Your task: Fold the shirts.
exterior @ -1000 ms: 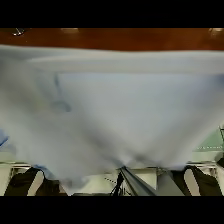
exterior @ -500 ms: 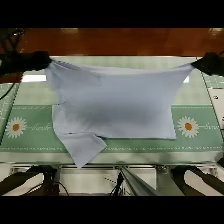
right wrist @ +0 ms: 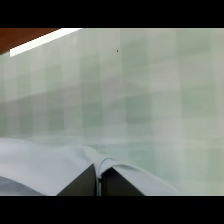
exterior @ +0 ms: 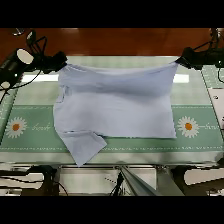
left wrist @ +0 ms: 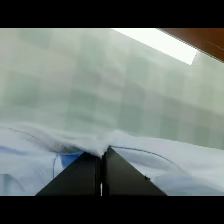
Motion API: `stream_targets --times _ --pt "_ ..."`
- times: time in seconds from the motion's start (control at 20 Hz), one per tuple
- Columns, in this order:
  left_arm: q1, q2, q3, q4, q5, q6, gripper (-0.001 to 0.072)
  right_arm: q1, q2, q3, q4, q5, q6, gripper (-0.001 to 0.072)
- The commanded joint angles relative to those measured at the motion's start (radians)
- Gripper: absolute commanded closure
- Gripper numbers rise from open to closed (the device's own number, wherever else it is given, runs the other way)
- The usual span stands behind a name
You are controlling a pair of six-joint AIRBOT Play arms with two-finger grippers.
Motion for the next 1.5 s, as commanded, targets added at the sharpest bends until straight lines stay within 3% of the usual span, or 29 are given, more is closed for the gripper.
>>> stream_targets --times 0.0,0.1,0.2,0.25,0.65,1.2,1.25,1.3,1.35,1.45 --pt "0.028 0.003 0.020 0.000 -0.236 0.123 0.0685 -0.021 -0.041 0.051 -0.017 0.165 0.001 0.0689" --pt "0.042 0.000 0.020 0.002 -0.445 0.269 0.0685 -0.056 -0.041 0.051 -0.046 0.259 0.001 0.0689" --pt "0.048 -0.018 0.003 0.002 -0.618 0.340 0.0685 -0.077 -0.042 0.045 -0.109 0.346 0.001 0.0689" --pt "0.041 -0.024 -0.028 0.004 -0.631 0.354 0.0686 -0.078 -0.042 0.031 -0.172 0.378 0.002 0.0689" --pt "0.061 -0.076 -0.137 0.061 -0.556 0.354 0.0686 -0.041 -0.042 -0.179 -0.249 0.368 0.016 0.0689" --pt "0.082 -0.076 -0.132 0.056 -0.519 0.354 0.0678 0.038 -0.101 -0.188 -0.320 0.334 0.058 0.0685" --pt "0.082 -0.076 -0.132 0.053 -0.524 0.354 0.0506 0.039 -0.100 -0.187 -0.320 0.334 0.065 0.0506" --pt "0.083 -0.076 -0.129 0.058 -0.550 0.354 0.0055 0.038 -0.100 -0.187 -0.319 0.350 0.073 0.0099" --pt "0.085 -0.076 -0.117 0.085 -0.595 0.350 0.0001 0.038 -0.097 -0.187 -0.323 0.385 0.069 0.0089" --pt "0.097 -0.069 -0.084 0.172 -0.715 0.333 0.0001 0.018 -0.061 -0.188 -0.355 0.423 0.070 0.0090"
